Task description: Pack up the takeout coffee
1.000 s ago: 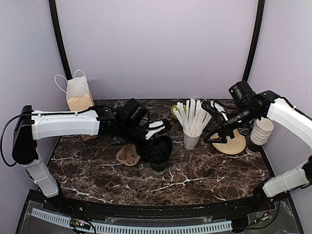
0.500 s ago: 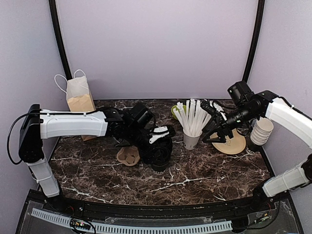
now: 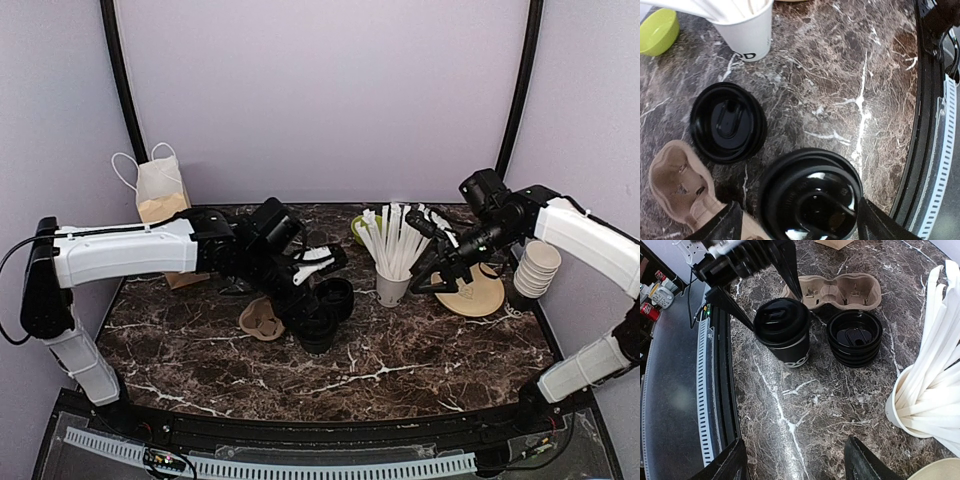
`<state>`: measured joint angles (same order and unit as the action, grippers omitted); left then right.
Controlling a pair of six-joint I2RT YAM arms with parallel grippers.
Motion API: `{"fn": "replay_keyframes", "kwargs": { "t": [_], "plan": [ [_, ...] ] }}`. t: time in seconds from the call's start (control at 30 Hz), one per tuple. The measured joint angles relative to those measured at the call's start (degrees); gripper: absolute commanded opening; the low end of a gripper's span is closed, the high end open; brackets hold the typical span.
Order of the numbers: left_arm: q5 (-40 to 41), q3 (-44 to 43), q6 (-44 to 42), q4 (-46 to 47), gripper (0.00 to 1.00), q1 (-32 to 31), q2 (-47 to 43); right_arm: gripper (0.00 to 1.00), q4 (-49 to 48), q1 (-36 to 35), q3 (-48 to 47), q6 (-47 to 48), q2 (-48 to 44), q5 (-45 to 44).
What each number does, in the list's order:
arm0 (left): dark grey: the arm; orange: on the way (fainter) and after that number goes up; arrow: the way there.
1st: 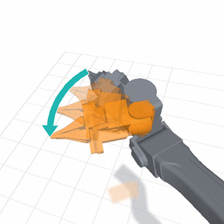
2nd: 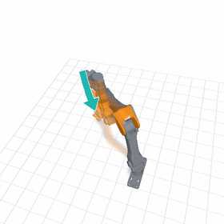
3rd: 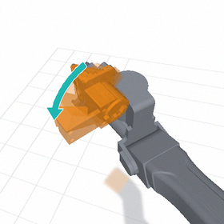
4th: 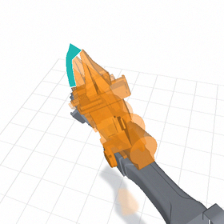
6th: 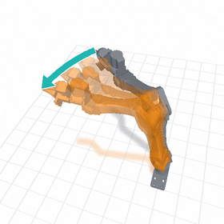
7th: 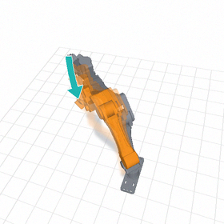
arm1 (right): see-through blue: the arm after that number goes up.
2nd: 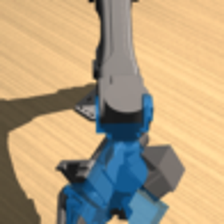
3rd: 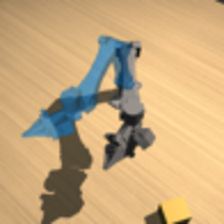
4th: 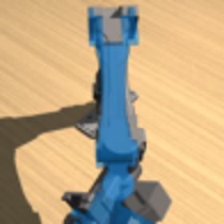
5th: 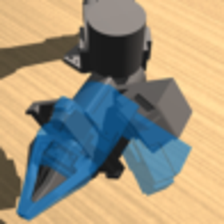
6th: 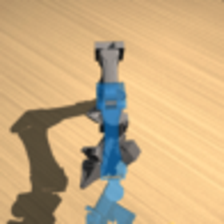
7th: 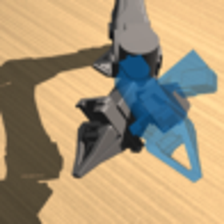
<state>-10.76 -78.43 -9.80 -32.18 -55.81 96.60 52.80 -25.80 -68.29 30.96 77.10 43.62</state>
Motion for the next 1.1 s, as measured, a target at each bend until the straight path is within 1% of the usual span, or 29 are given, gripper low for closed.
{"fn": "replay_keyframes", "kwargs": {
  "t": [0.1,0.23,0.4,0.5,0.6,0.87,1.1],
  "plan": [
    [2.6,1.5,3.5,-1.3,0.76,0.0,-5.2,0.67,0.1,0.0,-1.0,0.0,1.2,0.6],
    [6.1,5.9,8.3,-2.3,0.77,0.0,-13.6,0.67,0.1,0.0,-2.1,0.2,2.7,1.8],
    [7.2,10.5,12.1,-2.2,0.84,0.4,-20.1,0.66,0.2,0.0,-2.9,0.4,4.2,3.4],
    [7.1,11.0,13.1,-1.2,0.87,0.5,-20.2,0.66,0.3,0.0,-3.3,0.5,5.0,4.2],
    [7.1,11.4,12.9,1.2,0.88,0.5,-19.0,0.65,0.4,0.0,-3.4,0.5,5.0,4.4],
    [5.1,11.5,10.6,6.4,0.89,0.5,-14.4,0.64,-0.6,0.0,-3.0,-0.4,3.7,1.5],
    [2.1,11.5,7.0,9.8,0.92,0.5,-10.4,0.63,-1.0,0.0,-2.9,-1.1,3.6,0.5]
  ]
}}
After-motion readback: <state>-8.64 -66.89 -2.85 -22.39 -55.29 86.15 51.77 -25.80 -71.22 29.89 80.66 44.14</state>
